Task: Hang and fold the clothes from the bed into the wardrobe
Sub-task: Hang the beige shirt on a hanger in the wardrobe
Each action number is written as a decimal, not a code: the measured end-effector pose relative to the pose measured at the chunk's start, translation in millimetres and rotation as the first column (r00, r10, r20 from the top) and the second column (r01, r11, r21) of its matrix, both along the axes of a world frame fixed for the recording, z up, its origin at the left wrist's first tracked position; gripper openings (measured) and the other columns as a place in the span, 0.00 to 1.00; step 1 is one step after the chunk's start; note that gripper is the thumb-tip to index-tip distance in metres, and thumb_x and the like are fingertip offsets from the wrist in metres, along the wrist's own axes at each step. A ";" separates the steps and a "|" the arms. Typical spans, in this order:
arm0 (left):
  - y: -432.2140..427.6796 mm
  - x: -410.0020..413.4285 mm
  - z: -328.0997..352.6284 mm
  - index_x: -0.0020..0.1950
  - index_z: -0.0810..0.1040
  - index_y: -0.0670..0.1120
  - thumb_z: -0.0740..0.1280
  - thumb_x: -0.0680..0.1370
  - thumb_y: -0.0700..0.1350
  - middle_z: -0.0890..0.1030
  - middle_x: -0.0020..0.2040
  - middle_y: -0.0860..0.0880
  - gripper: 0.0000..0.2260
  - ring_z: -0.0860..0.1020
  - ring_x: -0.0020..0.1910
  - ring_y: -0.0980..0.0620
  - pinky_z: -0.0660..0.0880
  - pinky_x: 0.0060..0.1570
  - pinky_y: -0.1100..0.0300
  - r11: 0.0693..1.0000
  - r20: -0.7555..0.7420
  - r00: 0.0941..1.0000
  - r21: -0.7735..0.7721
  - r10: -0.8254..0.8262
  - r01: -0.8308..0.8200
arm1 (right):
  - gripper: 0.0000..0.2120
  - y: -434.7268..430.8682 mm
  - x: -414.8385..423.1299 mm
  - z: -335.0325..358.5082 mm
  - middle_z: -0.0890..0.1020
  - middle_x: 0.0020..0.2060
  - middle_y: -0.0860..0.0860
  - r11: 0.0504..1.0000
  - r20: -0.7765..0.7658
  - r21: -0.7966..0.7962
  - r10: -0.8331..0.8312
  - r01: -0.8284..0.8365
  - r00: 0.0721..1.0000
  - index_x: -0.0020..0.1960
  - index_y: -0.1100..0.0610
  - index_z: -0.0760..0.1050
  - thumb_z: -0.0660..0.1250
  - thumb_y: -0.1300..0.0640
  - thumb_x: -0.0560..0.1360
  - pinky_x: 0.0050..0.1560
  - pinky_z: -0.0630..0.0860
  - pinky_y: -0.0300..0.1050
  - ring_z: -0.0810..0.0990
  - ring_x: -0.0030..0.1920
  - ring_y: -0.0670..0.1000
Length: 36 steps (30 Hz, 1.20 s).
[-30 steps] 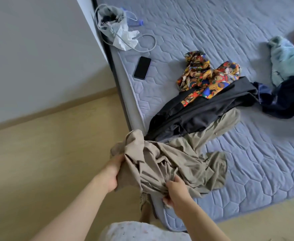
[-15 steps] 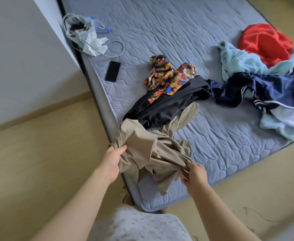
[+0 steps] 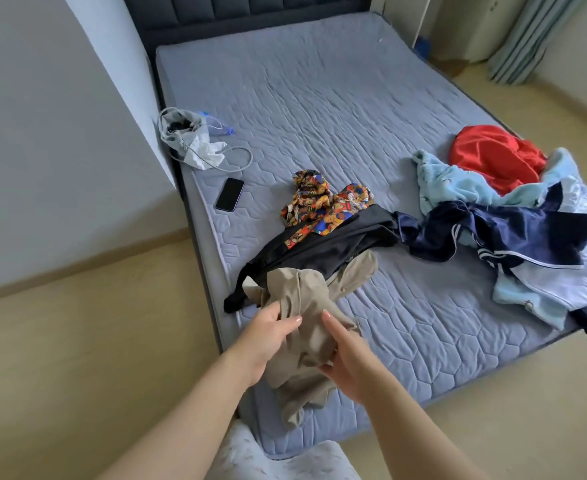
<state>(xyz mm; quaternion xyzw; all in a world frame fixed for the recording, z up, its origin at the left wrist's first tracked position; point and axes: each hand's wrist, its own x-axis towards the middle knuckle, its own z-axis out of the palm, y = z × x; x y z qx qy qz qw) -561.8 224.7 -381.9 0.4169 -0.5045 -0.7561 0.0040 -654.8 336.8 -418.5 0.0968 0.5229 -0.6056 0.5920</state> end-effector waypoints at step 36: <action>-8.5 12.2 7.2 0.44 0.75 0.47 0.61 0.78 0.35 0.74 0.24 0.55 0.09 0.66 0.18 0.62 0.62 0.18 0.72 0.972 0.027 0.971 -0.017 0.236 -0.235 | 0.03 35.5 -1.7 14.3 0.70 0.31 0.51 0.918 -0.369 0.383 0.052 0.101 0.928 0.46 0.59 0.68 0.57 0.65 0.75 0.27 0.64 0.39 0.67 0.29 0.48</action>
